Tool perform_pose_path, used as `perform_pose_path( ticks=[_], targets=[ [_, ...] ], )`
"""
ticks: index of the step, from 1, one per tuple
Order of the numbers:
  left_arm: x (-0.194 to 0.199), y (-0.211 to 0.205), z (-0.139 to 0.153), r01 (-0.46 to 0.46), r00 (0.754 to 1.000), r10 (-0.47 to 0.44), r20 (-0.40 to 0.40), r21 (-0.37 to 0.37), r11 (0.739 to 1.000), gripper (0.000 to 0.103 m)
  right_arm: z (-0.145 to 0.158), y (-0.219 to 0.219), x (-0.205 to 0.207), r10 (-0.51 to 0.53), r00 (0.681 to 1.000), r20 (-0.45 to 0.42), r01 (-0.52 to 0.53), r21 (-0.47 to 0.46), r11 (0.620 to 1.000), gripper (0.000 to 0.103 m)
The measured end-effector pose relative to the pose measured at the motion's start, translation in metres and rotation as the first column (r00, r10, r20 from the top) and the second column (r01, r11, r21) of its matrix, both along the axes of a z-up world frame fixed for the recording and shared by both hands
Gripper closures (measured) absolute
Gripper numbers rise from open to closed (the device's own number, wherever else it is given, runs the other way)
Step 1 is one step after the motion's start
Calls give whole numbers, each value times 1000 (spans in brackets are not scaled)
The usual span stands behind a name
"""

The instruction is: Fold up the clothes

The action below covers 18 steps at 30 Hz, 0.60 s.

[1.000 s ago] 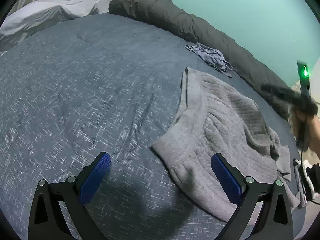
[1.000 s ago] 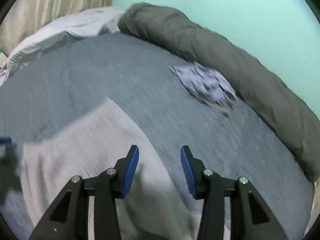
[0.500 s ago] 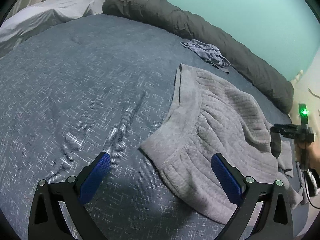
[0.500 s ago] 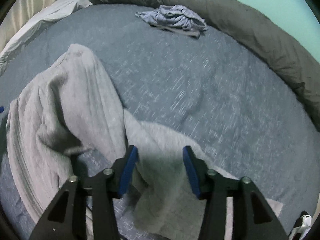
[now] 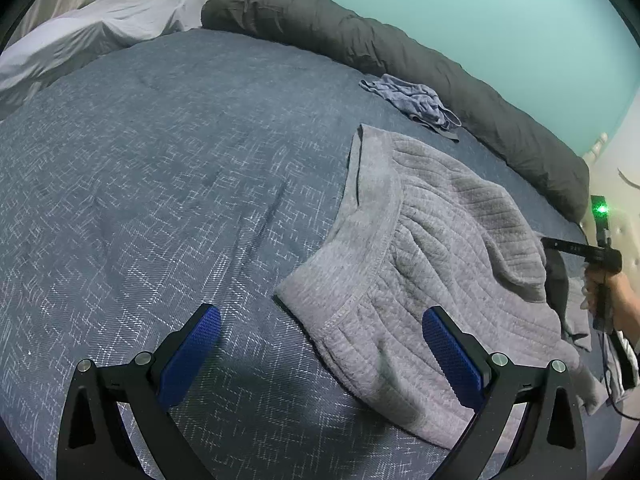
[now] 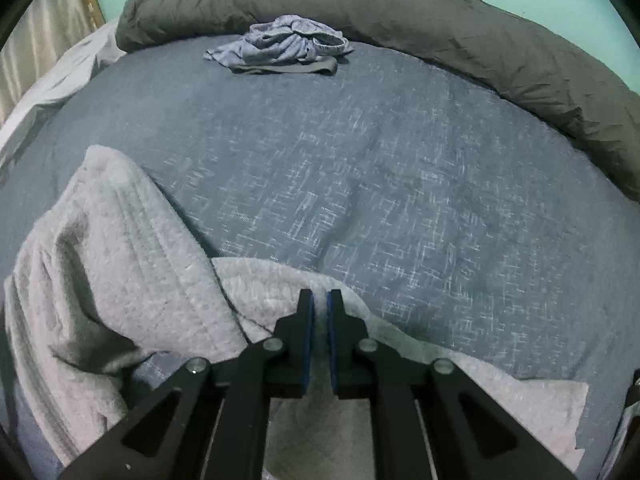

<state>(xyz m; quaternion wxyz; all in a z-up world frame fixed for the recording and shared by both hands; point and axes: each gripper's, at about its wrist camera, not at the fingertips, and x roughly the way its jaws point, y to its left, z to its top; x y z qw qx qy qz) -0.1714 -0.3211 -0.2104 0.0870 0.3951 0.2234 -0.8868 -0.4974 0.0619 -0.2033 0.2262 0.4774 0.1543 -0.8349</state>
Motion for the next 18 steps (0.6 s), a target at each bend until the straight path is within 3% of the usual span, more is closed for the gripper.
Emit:
perform_pose_path(
  ticks=[2,4,9,15,18],
  targets=[
    [0,-1,0,-3,1000,3,0,3,1000,0,7,4,4,-15,999,-33,14,-34,999,87],
    [1,-2,0,-4,1000,4,-2,4,1000,0,18,12,12,-24,997,-67,18,-90,996,74],
    [1,0,1,-4,1000,4,-6,6,1000,0,25,29,45,62,995,-78,-70,-110,991,65],
    [-2,10,3,12,1000,-12,-6,-3,1000,0,-2,32,77,193,978,-78,-191,29,981,63],
    [-3,12,5,14,1000,-14,-8,-8,1000,0,-18,31,84,199,978,-68,-193,83,978,63]
  ],
)
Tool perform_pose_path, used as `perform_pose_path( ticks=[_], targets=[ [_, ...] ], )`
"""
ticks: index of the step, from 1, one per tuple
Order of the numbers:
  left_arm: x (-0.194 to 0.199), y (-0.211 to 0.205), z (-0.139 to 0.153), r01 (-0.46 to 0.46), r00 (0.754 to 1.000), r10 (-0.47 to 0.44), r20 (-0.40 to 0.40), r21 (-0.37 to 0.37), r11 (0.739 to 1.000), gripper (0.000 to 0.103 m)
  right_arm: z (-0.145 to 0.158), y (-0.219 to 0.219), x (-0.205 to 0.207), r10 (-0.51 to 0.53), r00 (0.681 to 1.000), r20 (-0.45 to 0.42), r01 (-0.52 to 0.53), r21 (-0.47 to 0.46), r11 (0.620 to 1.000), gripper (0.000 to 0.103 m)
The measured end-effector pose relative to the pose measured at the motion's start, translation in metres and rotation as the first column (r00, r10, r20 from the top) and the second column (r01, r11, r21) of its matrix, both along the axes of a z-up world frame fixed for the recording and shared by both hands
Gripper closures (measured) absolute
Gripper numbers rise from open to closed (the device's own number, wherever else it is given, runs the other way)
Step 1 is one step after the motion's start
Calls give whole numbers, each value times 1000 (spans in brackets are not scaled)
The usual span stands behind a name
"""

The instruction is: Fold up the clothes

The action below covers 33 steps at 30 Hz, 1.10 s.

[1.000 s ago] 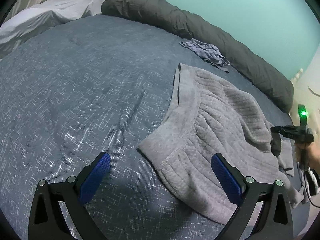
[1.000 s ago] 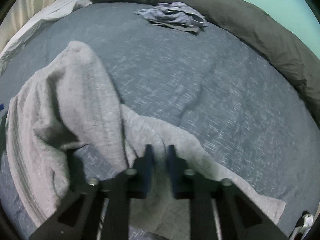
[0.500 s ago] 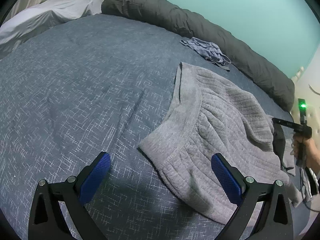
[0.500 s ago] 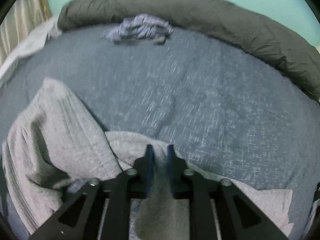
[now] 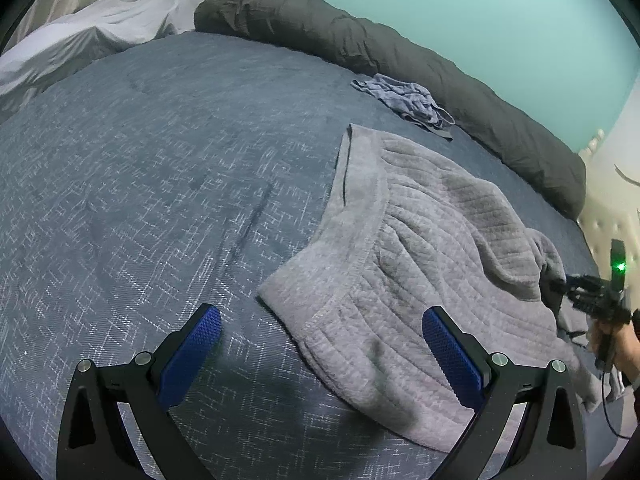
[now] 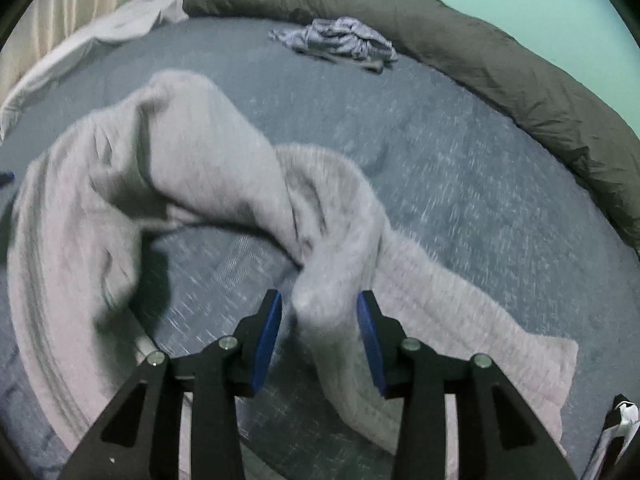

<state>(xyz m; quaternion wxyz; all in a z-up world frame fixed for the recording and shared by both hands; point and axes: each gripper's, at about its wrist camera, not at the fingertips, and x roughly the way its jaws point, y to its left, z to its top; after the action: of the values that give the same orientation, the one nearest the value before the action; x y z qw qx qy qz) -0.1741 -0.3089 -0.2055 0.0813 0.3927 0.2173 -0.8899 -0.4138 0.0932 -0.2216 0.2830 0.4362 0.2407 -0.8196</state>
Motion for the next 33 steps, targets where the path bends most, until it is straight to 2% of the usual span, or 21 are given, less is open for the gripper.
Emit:
perform_pose_path(
  ticks=[4,8,11,13,16,21,26,27,28,31,33],
  targets=[
    [-2,-1,0,-3,1000,3,2,0,1000,0,-16,-3,-1,-9,999,-39,12,83,996,63],
    [-4,-1,-2,-1,1000,1,5,2,1000,0,-9,2,3,-73,983,-170,94,116,989,63],
    [-5,-1,-2,3,1000,-3,5,4,1000,0,5,0,20,-14,967,-254,35,76,996,63],
    [-5,-1,-2,3,1000,-3,3,3,1000,0,11,-7,33,63,962,-266,-54,43,998,63],
    [-5,0,-2,5,1000,-5,2,3,1000,0,9,-23,44,140,960,-242,-132,48,990,63],
    [-4,0,-2,6,1000,-6,0,2,1000,0,-18,-46,35,174,965,-194,-146,153,977,63],
    [-4,-2,-1,-1,1000,1,-3,6,1000,0,-35,-55,13,158,974,-160,-127,190,973,63],
    [-4,-2,-1,-1,1000,1,-3,6,1000,0,-35,-57,11,160,976,-151,-131,185,974,68],
    [-4,-3,-2,-1,1000,1,-2,7,1000,0,-36,-59,9,161,977,-143,-134,180,974,85],
    [-4,-3,-2,0,1000,0,0,7,1000,0,-30,-58,7,138,984,-113,-120,154,981,100],
    [-4,-2,-2,2,1000,-2,-1,6,1000,0,-17,-52,5,127,988,-89,-120,80,989,100]
  ],
)
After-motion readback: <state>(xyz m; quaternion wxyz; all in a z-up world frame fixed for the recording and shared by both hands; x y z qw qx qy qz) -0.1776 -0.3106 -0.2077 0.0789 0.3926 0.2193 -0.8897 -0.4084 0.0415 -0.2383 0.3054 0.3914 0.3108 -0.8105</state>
